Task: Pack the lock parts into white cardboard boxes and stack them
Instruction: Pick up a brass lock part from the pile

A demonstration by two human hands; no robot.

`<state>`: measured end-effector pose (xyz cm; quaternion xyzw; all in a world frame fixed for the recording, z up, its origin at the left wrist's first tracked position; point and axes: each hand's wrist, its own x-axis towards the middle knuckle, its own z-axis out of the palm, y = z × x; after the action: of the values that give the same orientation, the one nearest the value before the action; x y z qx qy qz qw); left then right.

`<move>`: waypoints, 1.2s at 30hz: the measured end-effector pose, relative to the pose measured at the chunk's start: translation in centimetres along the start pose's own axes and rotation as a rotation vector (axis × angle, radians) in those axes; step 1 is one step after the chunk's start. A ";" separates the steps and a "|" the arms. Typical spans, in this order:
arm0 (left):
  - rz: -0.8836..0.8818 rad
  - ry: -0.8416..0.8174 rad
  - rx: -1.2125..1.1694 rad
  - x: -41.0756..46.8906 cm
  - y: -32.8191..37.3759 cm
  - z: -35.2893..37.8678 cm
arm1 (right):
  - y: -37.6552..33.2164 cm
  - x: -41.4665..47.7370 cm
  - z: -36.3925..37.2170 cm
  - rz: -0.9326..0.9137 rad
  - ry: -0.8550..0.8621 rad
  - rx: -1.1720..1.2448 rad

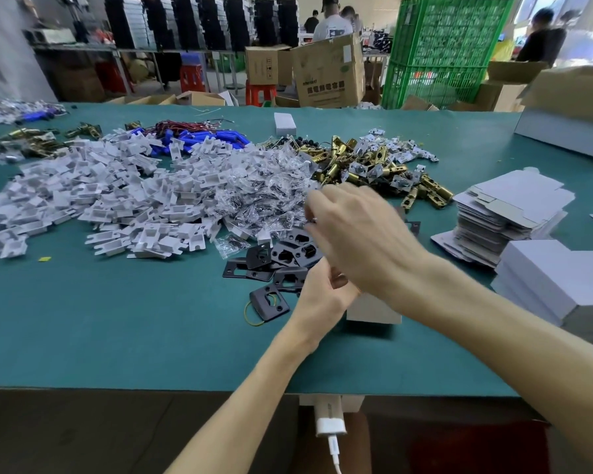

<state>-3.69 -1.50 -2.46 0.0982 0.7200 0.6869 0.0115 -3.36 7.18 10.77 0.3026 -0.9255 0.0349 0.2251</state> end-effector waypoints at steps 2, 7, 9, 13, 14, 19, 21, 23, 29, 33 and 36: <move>-0.024 -0.029 0.048 -0.1 -1.0 -0.1 | -2.1 1.6 1.4 -0.041 -0.070 0.134; -0.072 -0.011 -0.082 0.0 -0.3 0.3 | -8.0 6.5 7.6 -0.082 -0.306 0.314; -0.044 0.044 -0.050 0.5 0.5 0.5 | -10.2 8.2 10.4 -0.093 -0.361 0.330; -0.027 0.056 -0.044 0.5 0.2 0.5 | -12.8 9.5 14.8 -0.025 -0.420 0.299; -0.025 0.057 -0.049 0.5 0.1 0.5 | -13.1 9.4 15.5 -0.005 -0.391 0.291; -0.030 0.045 -0.037 0.5 0.3 0.7 | -12.7 8.6 16.0 0.003 -0.255 0.236; -0.030 0.050 -0.041 0.4 0.3 0.8 | -12.2 8.2 15.7 -0.007 -0.244 0.228; -0.029 0.050 -0.044 0.3 0.5 0.9 | -12.0 7.9 15.5 -0.010 -0.242 0.252; -0.018 0.029 -0.050 0.4 0.6 0.7 | -11.6 7.0 13.2 -0.009 -0.248 0.291; -0.057 0.025 -0.110 0.4 0.6 0.6 | -8.4 5.9 8.9 0.086 -0.215 0.676; -0.033 -0.043 -0.120 0.1 0.2 0.4 | -4.2 4.4 5.2 0.148 -0.152 0.827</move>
<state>-3.68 -1.04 -2.27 0.1001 0.6787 0.7263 0.0441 -6.12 0.36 7.74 0.3020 -0.8668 0.3967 0.0128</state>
